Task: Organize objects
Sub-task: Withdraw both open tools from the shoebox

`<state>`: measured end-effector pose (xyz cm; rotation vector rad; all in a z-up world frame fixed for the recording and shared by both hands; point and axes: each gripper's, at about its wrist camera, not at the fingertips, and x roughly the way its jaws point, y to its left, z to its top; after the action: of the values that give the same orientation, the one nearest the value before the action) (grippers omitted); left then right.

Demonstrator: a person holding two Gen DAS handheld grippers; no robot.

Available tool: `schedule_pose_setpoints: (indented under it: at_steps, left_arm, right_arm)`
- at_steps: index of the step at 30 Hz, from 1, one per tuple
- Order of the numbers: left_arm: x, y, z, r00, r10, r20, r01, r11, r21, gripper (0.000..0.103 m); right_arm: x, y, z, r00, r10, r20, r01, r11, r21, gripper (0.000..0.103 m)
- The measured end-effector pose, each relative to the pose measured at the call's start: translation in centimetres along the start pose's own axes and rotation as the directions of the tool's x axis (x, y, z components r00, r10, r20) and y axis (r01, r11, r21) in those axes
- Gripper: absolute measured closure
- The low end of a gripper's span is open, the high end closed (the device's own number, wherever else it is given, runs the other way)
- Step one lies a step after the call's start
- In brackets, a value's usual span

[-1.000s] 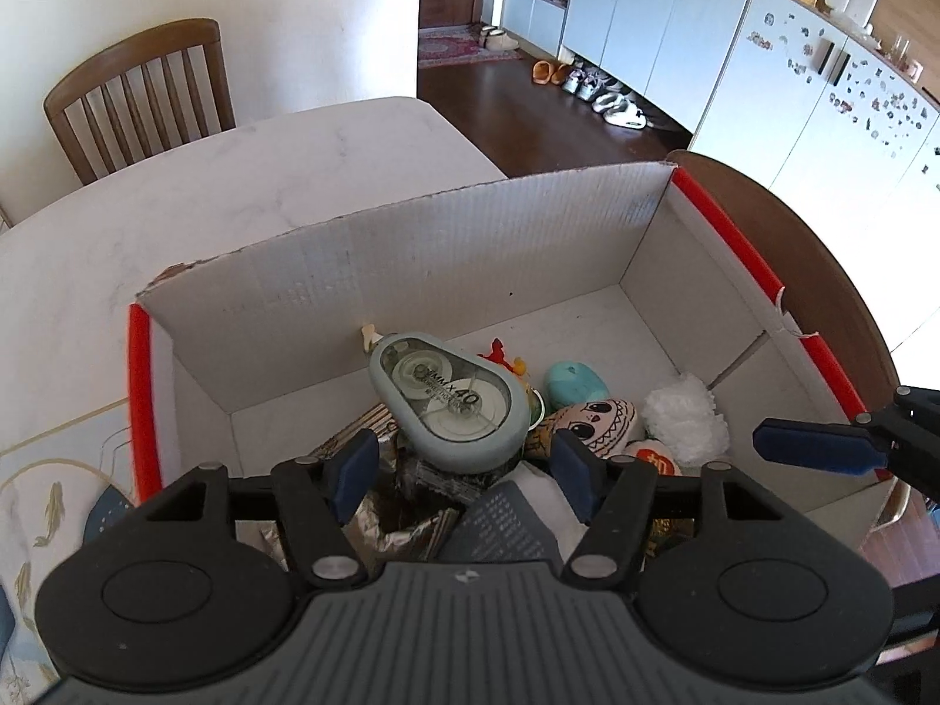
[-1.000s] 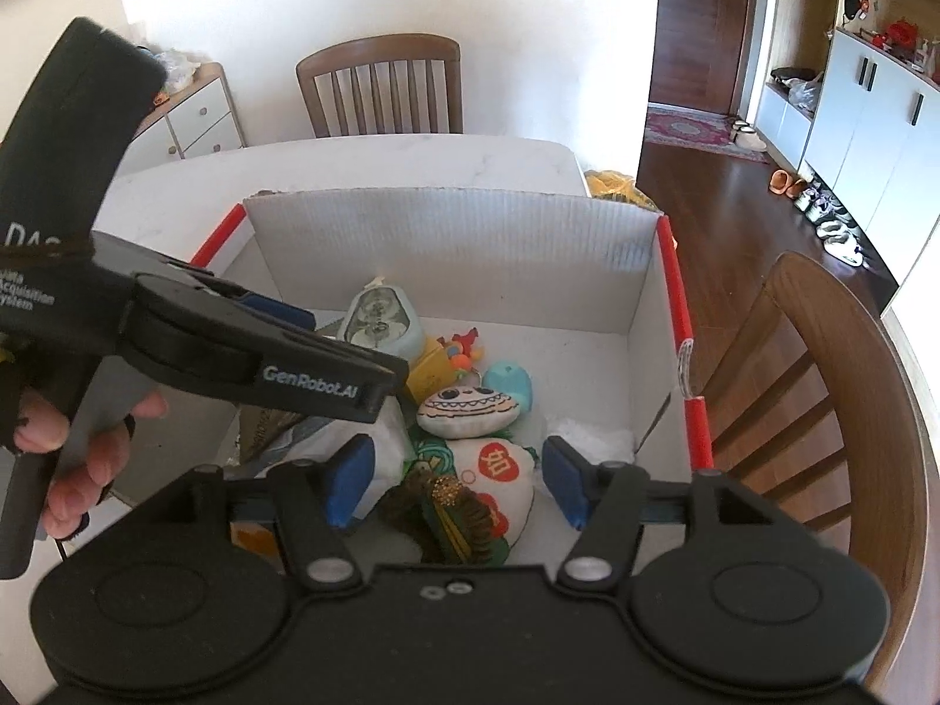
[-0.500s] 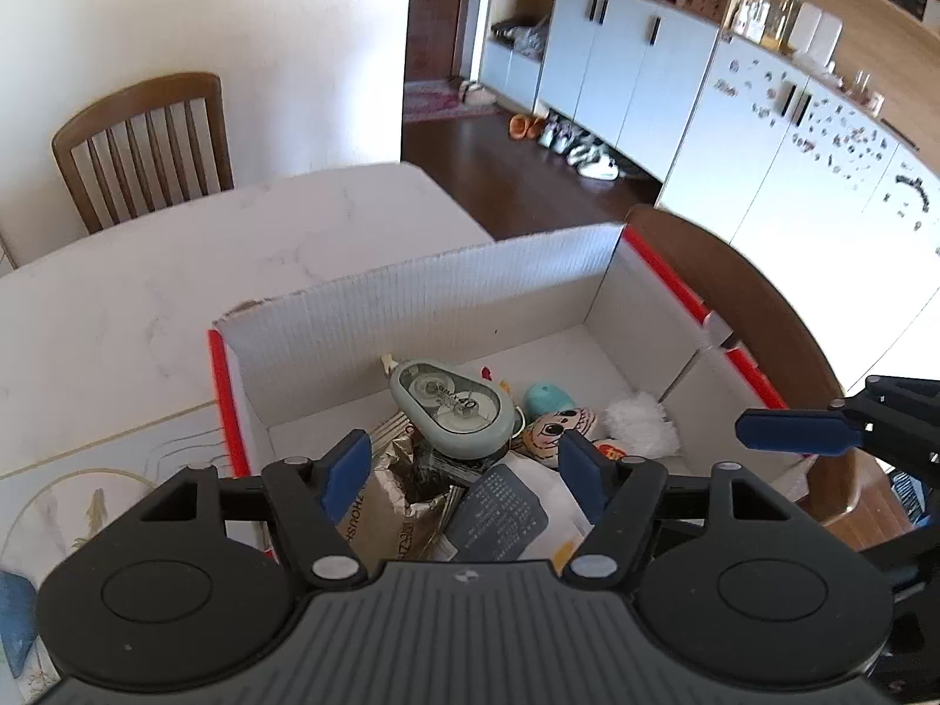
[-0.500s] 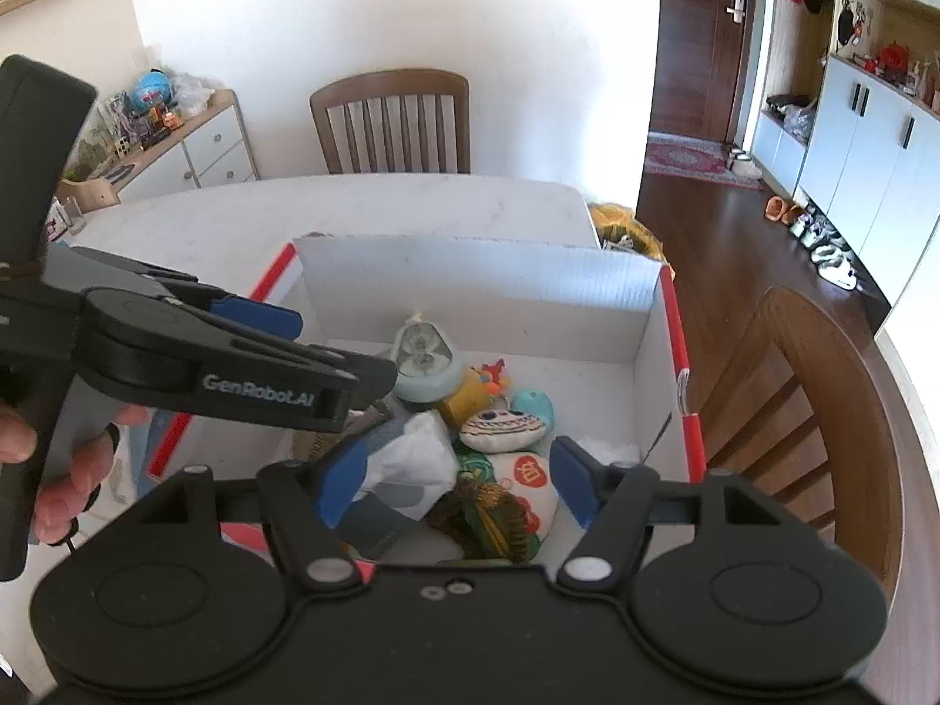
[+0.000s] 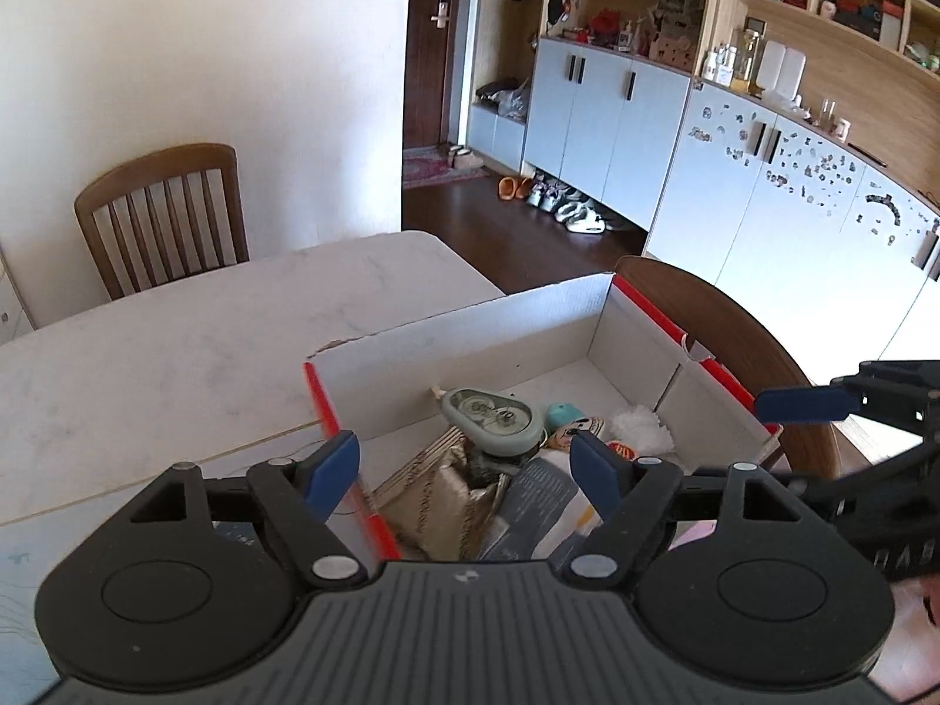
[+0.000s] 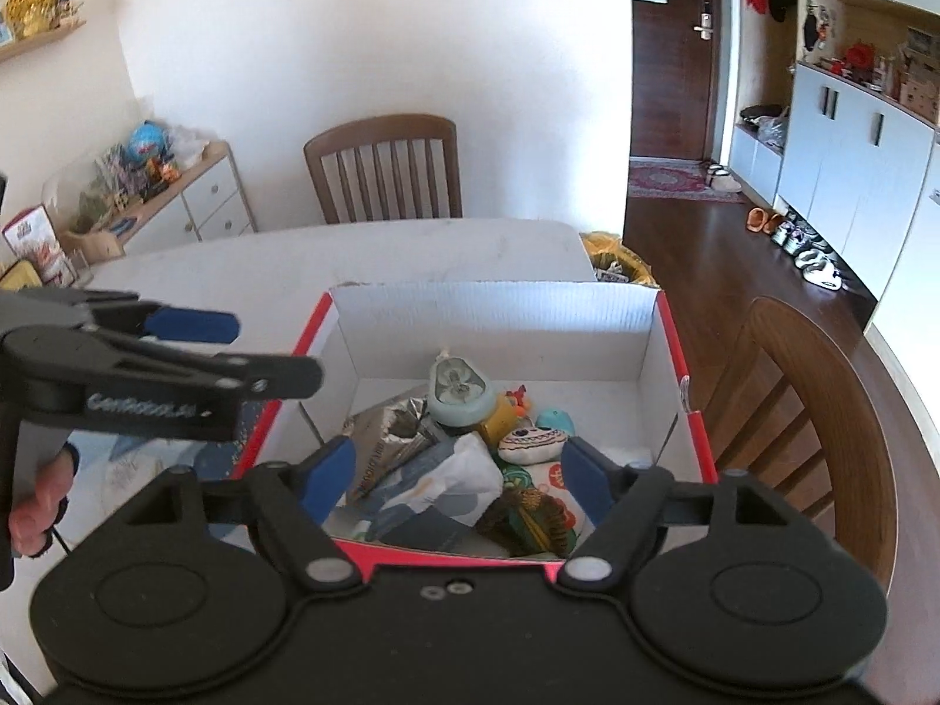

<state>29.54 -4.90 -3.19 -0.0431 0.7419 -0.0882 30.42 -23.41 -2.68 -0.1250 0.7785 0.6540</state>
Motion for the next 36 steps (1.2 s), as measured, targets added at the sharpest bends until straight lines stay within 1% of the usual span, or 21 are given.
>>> schedule_pose_setpoints:
  at_steps: [4,5,8,13,14,15,24,27,34,36]
  left_arm:
    - [-1.5,1.0,-0.7,1.0,-0.007,0.025,0.007,1.0,-0.007,0.023]
    - [-1.9,1.3,-0.9,0.999,-0.009,0.031,0.009,1.0,-0.009,0.019]
    - [-3.0,1.9,-1.6,0.999,-0.01,0.049,0.01,1.0,-0.004,0.016]
    - [-4.3,2.9,-2.5,0.998,-0.004,0.062,0.004,1.0,0.003,0.008]
    - [-4.6,3.0,-2.7,0.998,-0.003,0.065,0.002,1.0,0.003,0.003]
    - [-4.8,3.2,-3.0,0.998,-0.002,0.07,0.001,1.0,0.004,0.002]
    - [-5.7,3.9,-4.8,0.997,-0.023,0.078,0.024,1.0,-0.006,0.0]
    - [-5.9,4.0,-5.2,0.997,-0.029,0.077,0.029,1.0,-0.005,0.0]
    - [-6.2,3.9,-5.6,0.996,-0.046,0.08,0.047,0.999,-0.007,0.0]
    - [-6.3,3.8,-5.7,0.996,-0.036,0.083,0.037,0.999,-0.006,0.0]
  right_arm:
    - [-0.8,0.3,-0.4,1.0,-0.003,0.028,0.002,0.999,0.033,0.024]
    - [-0.9,0.6,-0.5,0.999,-0.004,0.035,0.003,0.999,0.04,0.023]
    - [-1.4,1.5,-1.0,0.998,-0.014,0.057,0.011,0.999,0.046,0.02]
    - [-2.1,2.5,-1.3,0.996,-0.01,0.088,0.003,0.997,0.08,0.017]
    - [-2.3,2.8,-1.3,0.995,-0.008,0.095,0.0,0.997,0.082,0.015]
    - [-2.4,3.1,-1.4,0.995,-0.01,0.102,0.001,0.996,0.084,0.014]
    - [-3.3,5.1,-2.2,0.987,-0.034,0.158,0.02,0.996,0.088,0.001]
    - [-3.7,5.9,-2.5,0.983,-0.048,0.175,0.035,0.997,0.075,0.001]
    - [-4.6,6.9,-3.2,0.975,-0.061,0.212,0.044,0.996,0.083,0.001]
    - [-4.7,7.0,-3.4,0.974,-0.064,0.215,0.046,0.995,0.09,0.001]
